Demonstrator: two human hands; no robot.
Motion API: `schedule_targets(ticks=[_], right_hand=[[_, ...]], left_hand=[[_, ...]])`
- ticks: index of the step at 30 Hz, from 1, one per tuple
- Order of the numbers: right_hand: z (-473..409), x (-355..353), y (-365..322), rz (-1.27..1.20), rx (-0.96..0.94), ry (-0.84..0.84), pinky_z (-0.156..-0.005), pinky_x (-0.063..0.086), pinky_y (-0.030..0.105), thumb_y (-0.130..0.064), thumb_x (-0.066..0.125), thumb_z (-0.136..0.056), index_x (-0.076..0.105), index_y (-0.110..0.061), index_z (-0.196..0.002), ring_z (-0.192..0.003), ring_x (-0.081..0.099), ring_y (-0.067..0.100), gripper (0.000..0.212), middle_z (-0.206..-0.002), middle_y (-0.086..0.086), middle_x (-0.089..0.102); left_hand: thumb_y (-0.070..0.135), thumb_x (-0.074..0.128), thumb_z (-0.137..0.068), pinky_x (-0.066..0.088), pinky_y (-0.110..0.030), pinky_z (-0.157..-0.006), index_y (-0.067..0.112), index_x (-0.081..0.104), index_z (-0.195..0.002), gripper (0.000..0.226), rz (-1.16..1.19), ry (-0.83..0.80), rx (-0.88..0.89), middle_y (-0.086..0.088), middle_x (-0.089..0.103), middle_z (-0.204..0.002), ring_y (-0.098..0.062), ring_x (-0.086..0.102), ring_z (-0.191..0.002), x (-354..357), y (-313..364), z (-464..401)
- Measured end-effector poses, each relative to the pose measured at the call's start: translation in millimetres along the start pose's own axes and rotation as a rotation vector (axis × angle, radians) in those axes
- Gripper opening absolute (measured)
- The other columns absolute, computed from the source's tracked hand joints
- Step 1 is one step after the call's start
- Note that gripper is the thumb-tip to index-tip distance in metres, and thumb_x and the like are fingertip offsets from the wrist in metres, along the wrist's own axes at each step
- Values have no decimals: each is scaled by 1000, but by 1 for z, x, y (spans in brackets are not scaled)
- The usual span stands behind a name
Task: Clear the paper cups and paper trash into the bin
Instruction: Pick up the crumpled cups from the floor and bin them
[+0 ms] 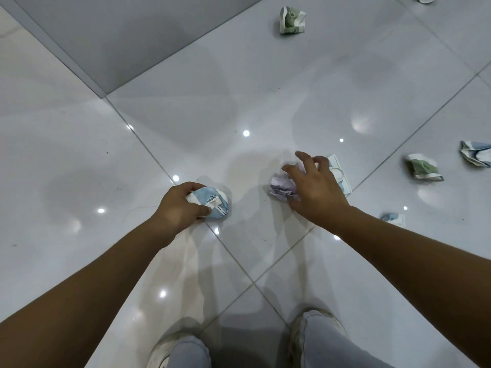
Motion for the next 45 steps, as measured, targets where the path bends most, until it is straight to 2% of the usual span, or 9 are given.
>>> schedule_targets(ticks=[4, 12, 16, 22, 27, 33, 36, 43, 45], right_hand=[[-6, 3, -7, -63, 2, -106, -89, 46, 45, -19, 67, -84, 51, -20, -129, -128, 31, 41, 48, -153, 7, 26], [1, 14, -16, -80, -34, -113, -72, 47, 33, -13, 56, -88, 54, -16, -122, -112, 42, 29, 35, -132, 3, 44], [-2, 12, -22, -187, -3, -87, -71, 47, 34, -15, 57, -87, 55, -18, -121, -109, 43, 28, 34, -128, 2, 46], [2, -30, -34, -261, -8, -51, -70, 48, 35, -25, 58, -90, 56, -18, -118, -103, 47, 28, 29, -118, 1, 50], [38, -118, -65, -345, -24, -26, -68, 50, 38, -24, 63, -86, 59, -20, -109, -93, 50, 26, 23, -108, -1, 54], [100, -296, -104, -405, 0, 15, -65, 45, 31, -22, 59, -88, 58, -19, -113, -98, 48, 22, 26, -114, -2, 53], [130, -391, -113, -430, 18, 44, -69, 49, 36, -21, 60, -87, 58, -18, -113, -100, 48, 24, 26, -114, -1, 53], [230, -595, -126, -405, 192, 132, -73, 43, 35, -24, 56, -90, 55, -16, -118, -106, 44, 26, 30, -119, 2, 51], [263, -629, -128, -395, 261, 154, -73, 42, 34, -23, 54, -90, 55, -15, -117, -108, 44, 26, 28, -118, 2, 51]], left_hand=[[-5, 74, -72, 55, -35, -85, 14, 63, -111, 45, -23, 5, 2, -8, 62, -107, -25, 60, -94, 0, 1, 1], [-2, 75, -72, 54, -33, -84, 15, 64, -111, 44, -66, -7, 28, -7, 64, -107, -23, 61, -95, 3, 3, -1], [1, 74, -74, 47, -16, -64, 17, 63, -113, 44, -109, -15, 59, -3, 63, -105, -16, 58, -86, 3, 13, -2], [7, 75, -74, 39, -18, -56, 20, 60, -111, 42, -191, 12, 83, 0, 59, -103, -12, 53, -78, -13, 61, 22], [9, 74, -75, 38, -20, -54, 20, 57, -114, 44, -238, 12, 84, 0, 57, -102, -13, 51, -76, -43, 133, 99], [6, 74, -76, 42, -23, -65, 16, 56, -118, 47, -344, -30, 121, -3, 56, -105, -19, 52, -87, -81, 253, 229], [6, 74, -76, 40, -18, -57, 14, 57, -114, 43, -385, -82, 179, -4, 58, -104, -17, 52, -82, -98, 323, 293], [3, 74, -74, 42, -20, -56, 11, 57, -112, 43, -484, -150, 357, -8, 60, -104, -21, 54, -83, -124, 479, 445], [3, 74, -73, 41, -21, -63, 11, 57, -113, 45, -505, -174, 404, -6, 59, -105, -20, 54, -86, -124, 506, 479]])
Point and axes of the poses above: each hand's wrist, its own z-axis away from the middle knuckle, its own x-axis out of the palm, y = z × x, the point moved 1 cm from there along -z, towards the middle knuckle
